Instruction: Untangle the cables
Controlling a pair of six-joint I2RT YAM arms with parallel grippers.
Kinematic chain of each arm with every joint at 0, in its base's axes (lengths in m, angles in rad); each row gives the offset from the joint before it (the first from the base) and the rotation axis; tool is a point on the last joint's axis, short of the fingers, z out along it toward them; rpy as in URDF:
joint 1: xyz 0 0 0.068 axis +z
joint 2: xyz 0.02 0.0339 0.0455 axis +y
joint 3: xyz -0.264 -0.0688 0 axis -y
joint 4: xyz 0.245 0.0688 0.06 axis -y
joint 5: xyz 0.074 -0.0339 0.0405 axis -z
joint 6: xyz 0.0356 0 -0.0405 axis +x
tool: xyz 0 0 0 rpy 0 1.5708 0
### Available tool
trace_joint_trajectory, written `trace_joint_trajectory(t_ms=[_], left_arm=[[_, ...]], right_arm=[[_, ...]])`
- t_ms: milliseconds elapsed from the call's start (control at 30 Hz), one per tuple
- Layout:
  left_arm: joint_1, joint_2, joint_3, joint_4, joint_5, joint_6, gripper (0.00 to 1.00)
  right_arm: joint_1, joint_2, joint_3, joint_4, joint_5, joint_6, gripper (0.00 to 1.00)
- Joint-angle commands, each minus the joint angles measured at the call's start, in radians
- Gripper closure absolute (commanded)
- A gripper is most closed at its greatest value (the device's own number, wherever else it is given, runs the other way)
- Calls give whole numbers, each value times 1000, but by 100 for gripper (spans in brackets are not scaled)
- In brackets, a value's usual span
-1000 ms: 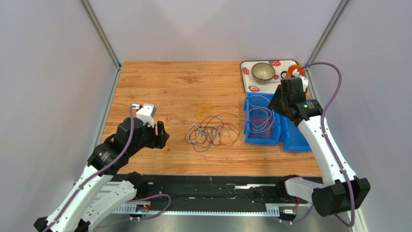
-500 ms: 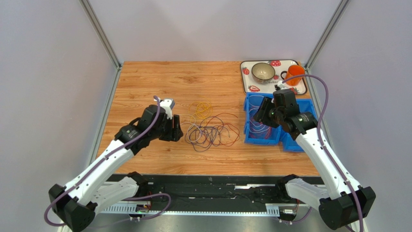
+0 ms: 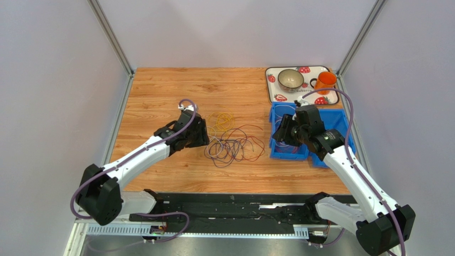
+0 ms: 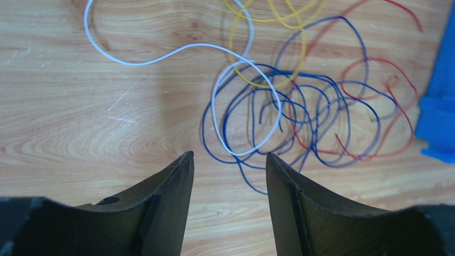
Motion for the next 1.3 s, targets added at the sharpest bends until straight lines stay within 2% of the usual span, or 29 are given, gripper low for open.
trace_joint_trajectory(t_ms=[0,267,500,633,1067,1267], left_arm=[[17,74,39,27,-128,-196,39],[65,145,-8,174,-127,-446,39],[82,260,32,210,-94,-552,39],[89,288,-7,259,-90,-659,40],[109,371,1,291,-102,-733,41],[112,420,18,297,-88,-742,45]], right_arm=[[3,-37,-7,51,-16,-38,53],[3,-50,-29,51,-24,-72,53],[3,-57,-47,51,-24,-86,54],[3,-63,-52,51,-26,-89,54],[3,-83,-63,40,-18,-106,54],[3,-79,-66,43,-18,-104,55]])
